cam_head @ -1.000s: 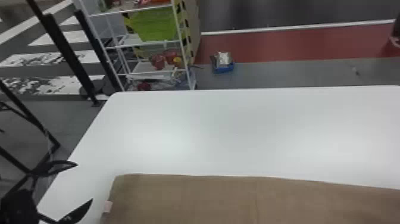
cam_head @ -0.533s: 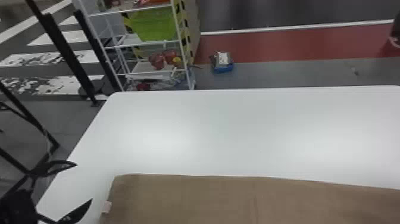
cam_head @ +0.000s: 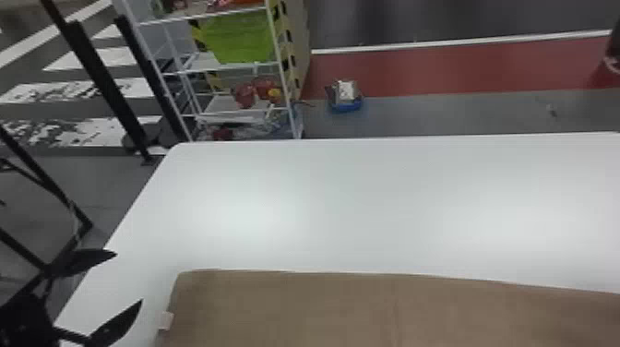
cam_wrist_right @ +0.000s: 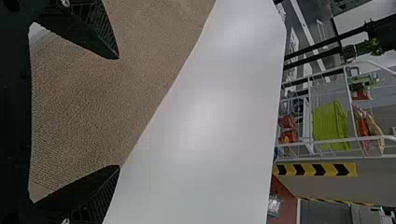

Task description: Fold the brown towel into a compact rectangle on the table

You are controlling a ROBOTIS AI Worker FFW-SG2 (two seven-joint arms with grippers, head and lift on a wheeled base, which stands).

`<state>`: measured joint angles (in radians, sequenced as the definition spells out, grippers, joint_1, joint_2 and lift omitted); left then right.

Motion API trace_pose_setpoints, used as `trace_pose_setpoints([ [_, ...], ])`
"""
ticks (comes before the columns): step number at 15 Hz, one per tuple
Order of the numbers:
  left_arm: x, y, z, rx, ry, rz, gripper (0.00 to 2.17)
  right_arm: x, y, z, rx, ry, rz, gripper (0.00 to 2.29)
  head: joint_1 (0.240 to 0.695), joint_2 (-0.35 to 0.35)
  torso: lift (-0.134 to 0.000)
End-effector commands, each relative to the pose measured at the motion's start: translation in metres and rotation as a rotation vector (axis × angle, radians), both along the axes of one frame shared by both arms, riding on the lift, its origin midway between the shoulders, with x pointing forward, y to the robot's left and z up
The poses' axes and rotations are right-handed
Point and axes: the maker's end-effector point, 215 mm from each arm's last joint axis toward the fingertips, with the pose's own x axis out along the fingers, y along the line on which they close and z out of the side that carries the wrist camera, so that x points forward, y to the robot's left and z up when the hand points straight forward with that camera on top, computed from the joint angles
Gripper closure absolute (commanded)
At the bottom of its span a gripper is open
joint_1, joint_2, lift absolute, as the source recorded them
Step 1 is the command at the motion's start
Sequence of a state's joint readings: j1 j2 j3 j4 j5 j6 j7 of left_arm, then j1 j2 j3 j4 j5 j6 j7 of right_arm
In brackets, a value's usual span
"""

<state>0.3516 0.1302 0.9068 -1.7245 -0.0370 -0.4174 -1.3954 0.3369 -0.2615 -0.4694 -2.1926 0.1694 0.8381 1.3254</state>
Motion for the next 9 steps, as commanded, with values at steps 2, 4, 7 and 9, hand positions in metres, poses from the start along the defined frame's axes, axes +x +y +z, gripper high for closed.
trace_pose_setpoints([
  [2, -0.004, 0.004, 0.001, -0.231, 0.071, 0.125, 0.14, 0.003, -0.003, 0.0, -0.015, -0.022, 0.011, 0.04, 0.695, 0.219, -0.134],
  [4, -0.003, 0.002, -0.005, -0.378, 0.134, 0.224, 0.16, 0.005, -0.006, -0.004, -0.021, -0.022, 0.012, 0.04, 0.695, 0.226, -0.134],
  [7, -0.01, -0.011, -0.049, -0.568, 0.33, 0.383, 0.19, 0.01, -0.012, -0.008, -0.029, -0.036, 0.014, 0.04, 0.695, 0.222, -0.134],
  [9, -0.012, -0.019, -0.064, -0.619, 0.401, 0.43, 0.19, 0.015, -0.015, -0.007, -0.024, -0.039, 0.006, 0.04, 0.695, 0.198, -0.134],
])
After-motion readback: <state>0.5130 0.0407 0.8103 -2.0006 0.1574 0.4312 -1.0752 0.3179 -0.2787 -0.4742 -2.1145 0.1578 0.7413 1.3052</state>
